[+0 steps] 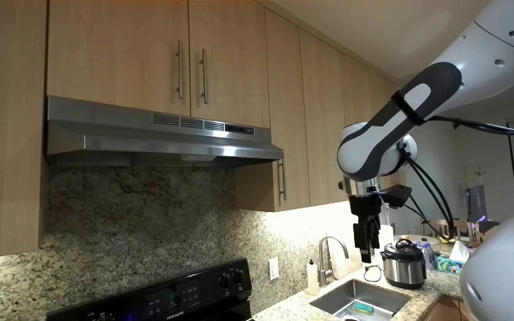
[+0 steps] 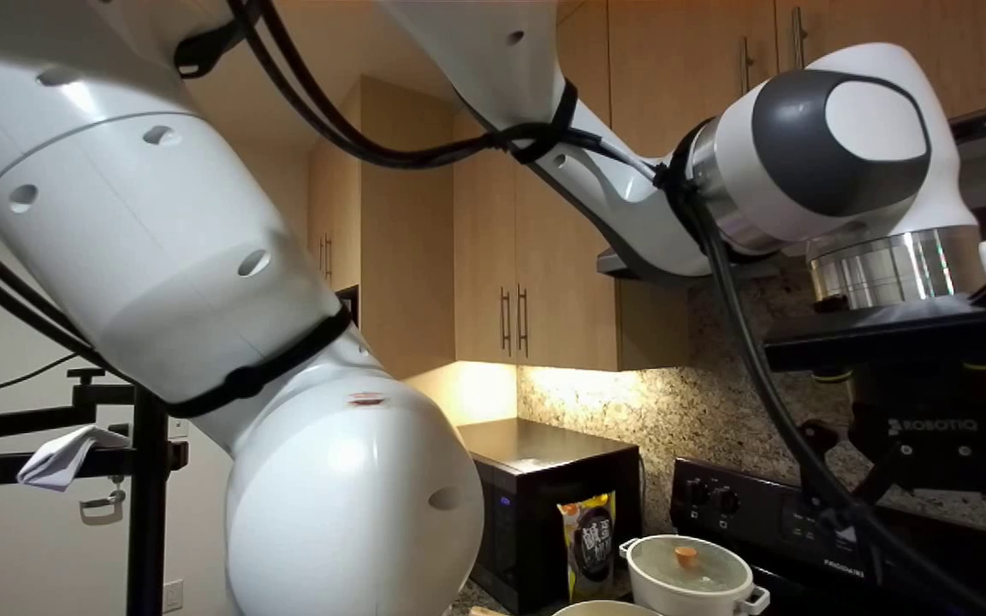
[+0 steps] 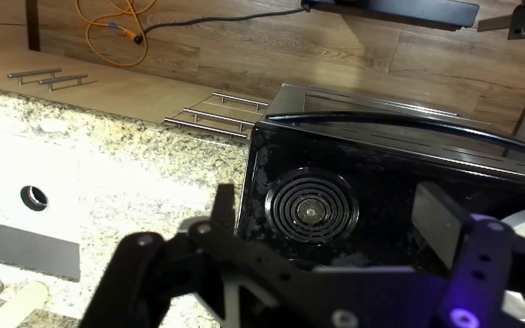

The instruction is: Turn on the stove light

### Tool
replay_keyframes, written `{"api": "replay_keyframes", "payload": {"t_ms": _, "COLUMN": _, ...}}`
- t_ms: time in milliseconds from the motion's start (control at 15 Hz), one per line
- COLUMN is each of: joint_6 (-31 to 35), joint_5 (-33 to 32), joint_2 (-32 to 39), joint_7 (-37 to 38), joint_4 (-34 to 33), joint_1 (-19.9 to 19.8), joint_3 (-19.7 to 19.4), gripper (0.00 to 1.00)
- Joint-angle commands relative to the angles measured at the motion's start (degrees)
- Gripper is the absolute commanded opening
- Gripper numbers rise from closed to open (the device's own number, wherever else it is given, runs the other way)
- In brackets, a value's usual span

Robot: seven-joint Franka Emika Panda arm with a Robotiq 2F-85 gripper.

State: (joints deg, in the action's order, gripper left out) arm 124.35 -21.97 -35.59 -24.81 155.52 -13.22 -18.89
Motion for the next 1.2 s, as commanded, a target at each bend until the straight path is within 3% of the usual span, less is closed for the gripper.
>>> {"api": "replay_keyframes", "payload": {"t_ms": 0, "joint_6": 0.0, "joint_5": 0.4, "joint_2": 0.1, "joint_7": -0.3, "joint_4": 0.0, "joint_1": -0.5, "joint_3": 0.5, "gripper": 1.00}}
{"api": "replay_keyframes", "payload": {"t_ms": 667, "joint_6": 1.6, "joint_5": 0.5, "joint_2": -1.9, "joint_7": 1.3, "joint_4": -0.2, "joint_1": -0.8, "joint_3": 0.8, "gripper": 1.00}}
{"api": "replay_keyframes", "payload": {"t_ms": 1133, "joint_6": 4.0, "joint_5": -0.4, "joint_2": -4.1, "joint_7": 0.4, "joint_4": -4.8, "joint_1": 1.0, "joint_3": 2.7, "gripper": 1.00}}
